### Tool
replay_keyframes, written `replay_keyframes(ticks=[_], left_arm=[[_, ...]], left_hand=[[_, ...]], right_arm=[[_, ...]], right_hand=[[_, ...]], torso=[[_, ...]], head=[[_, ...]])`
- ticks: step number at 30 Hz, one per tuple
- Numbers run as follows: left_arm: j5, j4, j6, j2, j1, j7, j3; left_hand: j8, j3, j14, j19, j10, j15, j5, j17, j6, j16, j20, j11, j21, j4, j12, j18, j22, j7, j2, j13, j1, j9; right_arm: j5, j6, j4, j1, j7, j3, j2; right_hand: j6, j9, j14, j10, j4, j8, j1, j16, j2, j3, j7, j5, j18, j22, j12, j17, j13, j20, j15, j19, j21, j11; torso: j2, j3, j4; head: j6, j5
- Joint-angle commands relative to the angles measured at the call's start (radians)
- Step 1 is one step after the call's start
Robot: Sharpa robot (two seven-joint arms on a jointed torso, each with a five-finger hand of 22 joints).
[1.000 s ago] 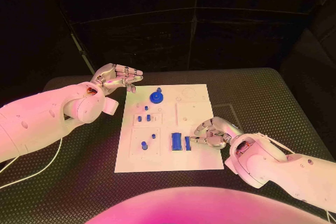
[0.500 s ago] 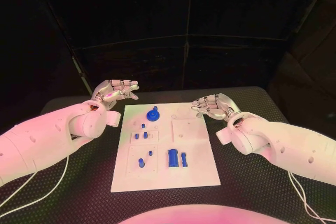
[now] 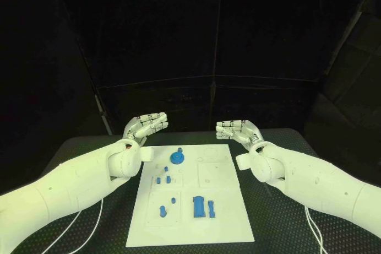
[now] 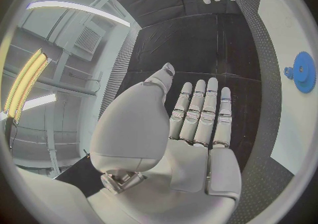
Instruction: Assemble the parts on the task board
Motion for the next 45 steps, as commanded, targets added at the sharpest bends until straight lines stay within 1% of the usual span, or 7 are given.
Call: replay_keyframes(ticks=[1, 10, 11, 14, 24, 26, 45], left_arm=[[-0.002, 0.009, 0.000, -0.006, 0.001, -0.003, 0.000], [-0.011, 0.119, -0.108, -0.047, 0.009, 0.012, -0.021], [-0.013, 0.153, -0.142, -0.059, 0.012, 0.016, -0.027], [-0.019, 0.233, -0.221, -0.089, 0.018, 0.027, -0.042], [-0.037, 0.471, -0.456, -0.178, 0.035, 0.058, -0.085], [-0.038, 0.492, -0.476, -0.185, 0.037, 0.061, -0.089], [-0.040, 0.508, -0.492, -0.191, 0.038, 0.063, -0.092]], left_hand=[[-0.069, -0.060, -0.268, -0.185, -0.296, -0.043, -0.053, -0.033, -0.283, -0.059, -0.088, -0.050, -0.063, -0.050, -0.073, -0.051, -0.105, -0.043, 0.037, -0.063, -0.413, -0.065], [-0.069, -0.098, -0.453, -0.315, -0.501, -0.072, -0.053, -0.109, -0.479, -0.100, -0.148, -0.084, -0.063, -0.087, -0.073, -0.070, -0.178, -0.141, 0.119, -0.063, -0.698, -0.065], [-0.069, -0.104, -0.482, -0.334, -0.532, -0.143, -0.053, -0.109, -0.509, -0.107, -0.157, -0.089, -0.063, -0.093, -0.073, -0.079, -0.188, -0.141, 0.119, -0.063, -0.742, -0.065], [-0.069, -0.113, -0.522, -0.362, -0.577, -0.143, -0.053, -0.109, -0.551, -0.115, -0.171, -0.166, -0.063, -0.167, -0.073, -0.082, -0.204, -0.141, 0.119, -0.063, -0.804, -0.065], [-0.069, -0.194, -0.651, -0.449, -0.719, -0.143, -0.053, -0.109, -0.686, -0.190, -0.214, -0.166, -0.063, -0.167, -0.073, -0.171, -0.252, -0.141, 0.119, -0.063, -1.002, -0.065], [-0.069, -0.194, -0.664, -0.458, -0.733, -0.143, -0.053, -0.109, -0.699, -0.190, -0.217, -0.166, -0.063, -0.167, -0.073, -0.171, -0.257, -0.141, 0.119, -0.063, -1.022, -0.065], [-0.069, -0.194, -0.789, -0.540, -0.870, -0.143, -0.053, -0.109, -0.830, -0.190, -0.291, -0.166, -0.063, -0.167, -0.073, -0.171, -0.342, -0.141, 0.119, -0.063, -1.213, -0.065]], right_arm=[[-0.004, -0.006, 0.013, 0.000, -0.004, 0.000, -0.009], [0.072, -0.112, 0.123, 0.029, 0.030, -0.043, -0.056], [0.095, -0.145, 0.157, 0.037, 0.041, -0.056, -0.070], [0.151, -0.222, 0.237, 0.058, 0.066, -0.087, -0.104], [0.303, -0.435, 0.457, 0.115, 0.135, -0.172, -0.199], [0.312, -0.448, 0.470, 0.119, 0.139, -0.177, -0.204], [0.321, -0.461, 0.484, 0.122, 0.143, -0.183, -0.210]], right_hand=[[-0.289, -0.092, -0.308, -0.308, -0.099, -0.066, -0.448, -0.031, -0.055, 0.033, -0.057, -0.051, -0.051, -0.036, -0.095, -0.088, -0.066, -0.080, -0.044, -0.239, -0.084, -0.051], [-0.488, -0.092, -0.517, -0.516, -0.099, -0.066, -0.757, -0.102, -0.055, 0.110, -0.092, -0.087, -0.069, -0.118, -0.095, -0.088, -0.066, -0.134, -0.073, -0.400, -0.144, -0.085], [-0.517, -0.092, -0.549, -0.548, -0.099, -0.066, -0.802, -0.102, -0.055, 0.110, -0.098, -0.092, -0.079, -0.118, -0.095, -0.088, -0.066, -0.142, -0.145, -0.424, -0.152, -0.090], [-0.564, -0.092, -0.599, -0.598, -0.099, -0.066, -0.874, -0.102, -0.055, 0.110, -0.108, -0.169, -0.080, -0.118, -0.095, -0.088, -0.066, -0.155, -0.145, -0.463, -0.165, -0.167], [-0.699, -0.092, -0.744, -0.744, -0.099, -0.066, -1.082, -0.102, -0.055, 0.110, -0.189, -0.169, -0.102, -0.118, -0.095, -0.088, -0.066, -0.193, -0.145, -0.576, -0.203, -0.167], [-0.715, -0.092, -0.761, -0.761, -0.099, -0.066, -1.106, -0.102, -0.055, 0.110, -0.189, -0.169, -0.102, -0.118, -0.095, -0.088, -0.066, -0.266, -0.145, -0.590, -0.208, -0.167], [-0.849, -0.092, -0.906, -0.905, -0.099, -0.066, -1.314, -0.102, -0.055, 0.110, -0.189, -0.169, -0.172, -0.118, -0.095, -0.088, -0.066, -0.266, -0.145, -0.699, -0.278, -0.167]], torso=[[0.000, 0.0000, 0.0005], [-0.006, 0.0131, 0.0386], [-0.007, 0.0139, 0.0410], [-0.007, 0.0140, 0.0413], [-0.007, 0.0140, 0.0413], [-0.007, 0.0140, 0.0413], [-0.007, 0.0140, 0.0413]], head=[[-0.002, -0.001], [0.037, 0.012], [0.039, 0.013], [0.039, 0.013], [0.039, 0.013], [0.039, 0.013], [0.039, 0.013]])
